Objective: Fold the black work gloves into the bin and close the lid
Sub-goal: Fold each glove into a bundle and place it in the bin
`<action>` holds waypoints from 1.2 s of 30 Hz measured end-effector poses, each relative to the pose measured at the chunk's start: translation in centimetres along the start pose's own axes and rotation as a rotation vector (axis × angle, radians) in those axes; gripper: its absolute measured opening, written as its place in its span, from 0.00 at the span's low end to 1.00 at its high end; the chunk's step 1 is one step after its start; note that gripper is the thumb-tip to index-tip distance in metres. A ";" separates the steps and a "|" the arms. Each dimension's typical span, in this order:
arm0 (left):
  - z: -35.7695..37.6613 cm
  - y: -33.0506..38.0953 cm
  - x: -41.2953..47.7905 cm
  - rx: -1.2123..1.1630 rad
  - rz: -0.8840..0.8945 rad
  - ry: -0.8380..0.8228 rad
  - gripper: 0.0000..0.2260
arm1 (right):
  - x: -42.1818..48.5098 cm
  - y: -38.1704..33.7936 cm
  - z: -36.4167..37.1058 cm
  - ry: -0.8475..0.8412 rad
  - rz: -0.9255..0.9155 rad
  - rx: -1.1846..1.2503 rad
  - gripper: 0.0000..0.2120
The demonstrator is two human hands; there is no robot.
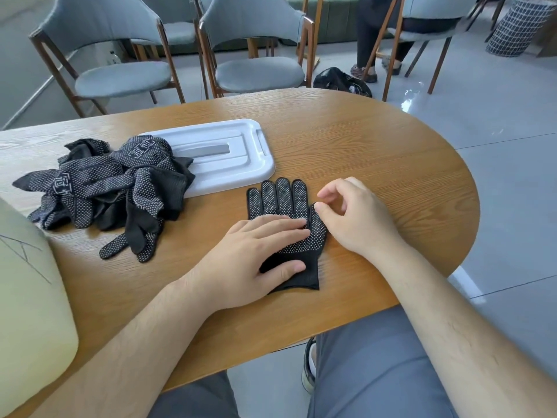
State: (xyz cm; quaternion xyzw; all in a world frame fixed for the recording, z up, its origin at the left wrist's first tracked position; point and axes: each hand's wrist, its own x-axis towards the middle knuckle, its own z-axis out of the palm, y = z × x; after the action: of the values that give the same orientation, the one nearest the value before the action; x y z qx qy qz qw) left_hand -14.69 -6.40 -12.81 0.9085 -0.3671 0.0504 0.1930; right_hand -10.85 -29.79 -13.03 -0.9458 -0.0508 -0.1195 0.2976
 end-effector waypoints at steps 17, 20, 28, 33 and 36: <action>0.1 0.0 0.1 0.025 -0.025 -0.013 0.23 | 5.1 -0.9 1.9 0.008 -0.034 0.096 0.04; 0.2 -0.1 0.1 0.007 -0.025 -0.005 0.23 | 5.2 -0.9 2.1 -0.036 -0.034 -0.038 0.11; 0.0 0.0 0.1 -0.002 -0.032 -0.011 0.22 | 4.7 -1.1 1.9 -0.044 -0.096 0.115 0.01; 0.1 0.0 0.1 -0.009 -0.032 -0.003 0.22 | 4.6 -1.0 1.7 -0.073 -0.058 0.177 0.07; 0.1 0.0 0.1 -0.014 -0.035 0.002 0.22 | 5.0 -1.3 1.8 -0.069 -0.036 0.164 0.08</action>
State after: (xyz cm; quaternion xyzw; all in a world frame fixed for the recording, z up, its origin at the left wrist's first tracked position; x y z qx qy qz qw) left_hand -14.59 -6.55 -12.88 0.9134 -0.3511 0.0454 0.2008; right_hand -5.84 -27.60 -12.49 -0.9207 -0.0874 -0.0877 0.3701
